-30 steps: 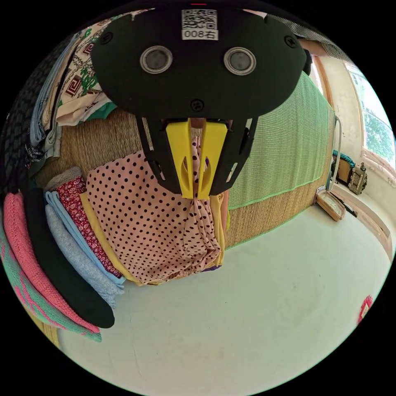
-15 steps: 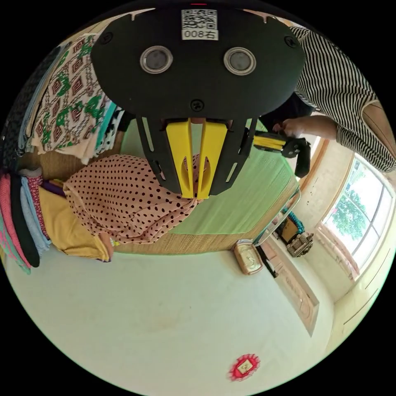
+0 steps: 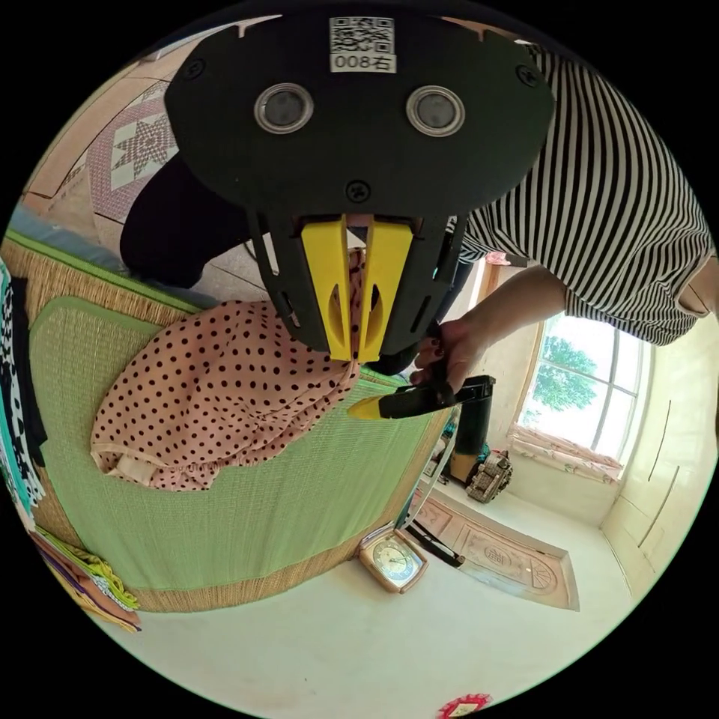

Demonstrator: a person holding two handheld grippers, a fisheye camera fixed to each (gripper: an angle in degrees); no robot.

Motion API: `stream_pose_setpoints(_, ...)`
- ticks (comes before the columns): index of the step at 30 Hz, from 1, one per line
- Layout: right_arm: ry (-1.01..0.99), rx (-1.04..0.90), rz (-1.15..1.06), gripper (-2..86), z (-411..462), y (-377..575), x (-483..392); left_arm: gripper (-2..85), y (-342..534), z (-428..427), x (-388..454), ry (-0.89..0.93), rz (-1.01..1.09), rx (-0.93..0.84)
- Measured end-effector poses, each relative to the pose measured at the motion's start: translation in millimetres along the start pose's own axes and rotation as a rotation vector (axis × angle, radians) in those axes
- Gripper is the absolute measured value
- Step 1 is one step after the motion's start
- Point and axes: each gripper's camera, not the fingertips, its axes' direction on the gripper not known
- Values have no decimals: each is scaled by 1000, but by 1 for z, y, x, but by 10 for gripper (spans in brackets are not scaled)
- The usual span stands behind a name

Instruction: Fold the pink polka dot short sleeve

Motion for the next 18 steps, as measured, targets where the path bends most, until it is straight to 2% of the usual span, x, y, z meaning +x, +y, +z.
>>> stream_pose_setpoints(7, 65, 1, 40, 13, -9, 9, 13, 63, -51, 13, -24, 133, -181, -65)
stream_pose_setpoints(12, 90, 36, 131, 9, -26, 21, 42, 18, -66, 6, -3, 127, -136, -108)
stream_pose_setpoints(18, 64, 94, 320, 4, -48, 57, 98, 8, -51, -51, 19, 173, -76, -5)
